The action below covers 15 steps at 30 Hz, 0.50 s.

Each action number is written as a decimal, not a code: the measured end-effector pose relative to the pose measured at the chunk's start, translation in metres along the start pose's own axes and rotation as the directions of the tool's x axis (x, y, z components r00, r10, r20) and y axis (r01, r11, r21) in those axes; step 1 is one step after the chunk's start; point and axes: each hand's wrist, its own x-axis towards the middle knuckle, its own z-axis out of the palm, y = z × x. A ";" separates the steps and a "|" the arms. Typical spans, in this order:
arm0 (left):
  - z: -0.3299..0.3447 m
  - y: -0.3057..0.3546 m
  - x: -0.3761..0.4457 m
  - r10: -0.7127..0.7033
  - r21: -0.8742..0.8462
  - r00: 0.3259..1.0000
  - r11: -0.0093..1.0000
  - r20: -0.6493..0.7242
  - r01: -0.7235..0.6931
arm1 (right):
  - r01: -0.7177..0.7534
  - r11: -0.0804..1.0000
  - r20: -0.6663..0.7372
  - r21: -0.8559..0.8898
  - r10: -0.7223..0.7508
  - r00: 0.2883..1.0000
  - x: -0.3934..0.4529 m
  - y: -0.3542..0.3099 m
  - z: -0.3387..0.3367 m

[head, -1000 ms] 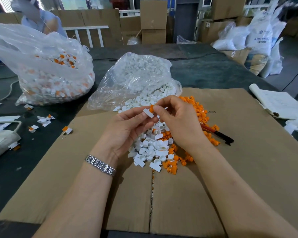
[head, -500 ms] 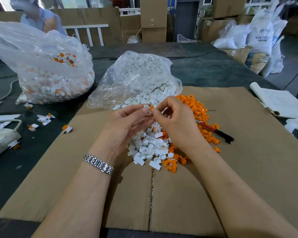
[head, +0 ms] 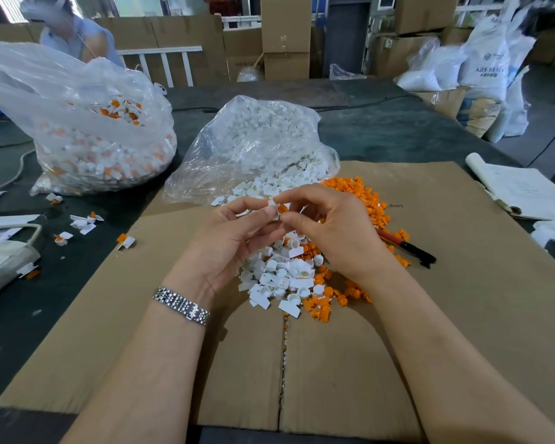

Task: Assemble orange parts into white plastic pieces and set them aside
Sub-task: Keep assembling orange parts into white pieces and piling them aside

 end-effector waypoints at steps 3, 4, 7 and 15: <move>0.001 0.000 -0.001 0.019 0.014 1.000 1.000 -0.012 -0.019 | 0.005 1.000 -0.011 -0.014 -0.005 1.000 0.000 0.002 0.002; 0.000 0.000 -0.001 0.021 0.016 1.000 1.000 -0.014 -0.021 | 0.003 1.000 -0.017 -0.014 -0.003 1.000 0.000 0.002 0.002; 0.000 0.000 -0.001 0.024 0.021 1.000 0.999 -0.013 -0.024 | 0.009 1.000 -0.034 -0.022 -0.010 0.999 0.000 0.002 0.003; 0.001 -0.002 0.001 0.003 0.103 0.999 0.995 -0.048 0.002 | 0.043 0.996 -0.006 -0.075 -0.044 0.999 -0.001 0.001 0.005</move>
